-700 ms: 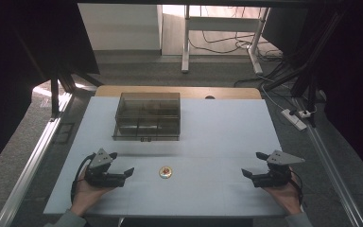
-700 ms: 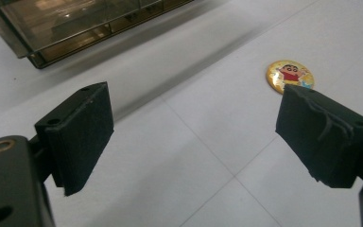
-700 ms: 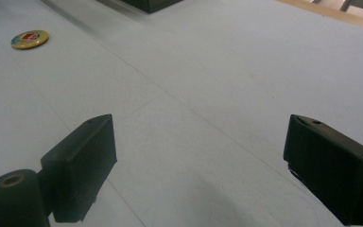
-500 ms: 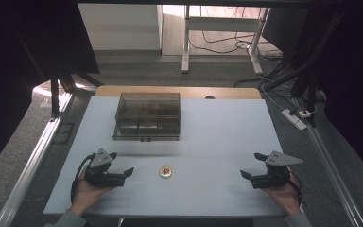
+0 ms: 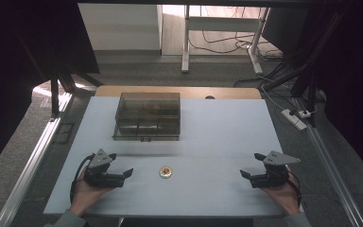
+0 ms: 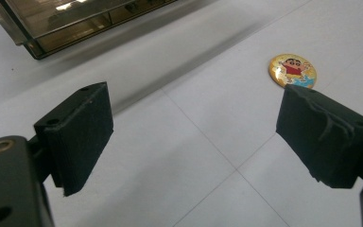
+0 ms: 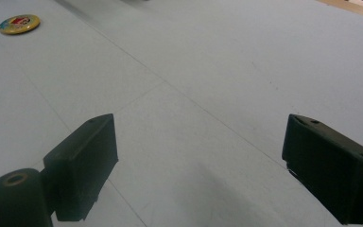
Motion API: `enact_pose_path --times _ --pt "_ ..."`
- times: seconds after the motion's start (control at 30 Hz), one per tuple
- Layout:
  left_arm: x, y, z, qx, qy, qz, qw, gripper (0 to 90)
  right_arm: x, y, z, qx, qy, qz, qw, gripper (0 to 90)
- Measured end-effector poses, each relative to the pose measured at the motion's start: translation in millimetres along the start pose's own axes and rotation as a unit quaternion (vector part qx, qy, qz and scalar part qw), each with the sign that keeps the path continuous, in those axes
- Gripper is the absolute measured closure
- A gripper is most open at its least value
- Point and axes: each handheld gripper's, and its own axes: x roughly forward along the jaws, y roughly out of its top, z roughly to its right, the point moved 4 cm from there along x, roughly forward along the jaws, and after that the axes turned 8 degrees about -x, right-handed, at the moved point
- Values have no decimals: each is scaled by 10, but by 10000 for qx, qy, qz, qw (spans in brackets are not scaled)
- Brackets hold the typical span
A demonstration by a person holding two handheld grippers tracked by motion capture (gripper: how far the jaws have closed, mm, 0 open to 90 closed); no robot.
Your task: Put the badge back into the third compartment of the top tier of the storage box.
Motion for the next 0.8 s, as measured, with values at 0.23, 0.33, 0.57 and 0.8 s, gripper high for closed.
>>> enact_pose_path --times 0.23,0.33,0.57,0.8 --pt "3 5 10 45 -3 4 10000 119 -21 8 5 45 -11 72 10000 114" --pt "-2 10 13 83 8 27 10000 119 -25 10 6 62 -16 88 9999 116" --pt "-14 23 22 142 30 50 9999 120 -16 12 -4 64 3 92 9999 116" --pt "-47 69 53 269 77 96 9996 125 -14 15 -8 49 18 88 9999 117"
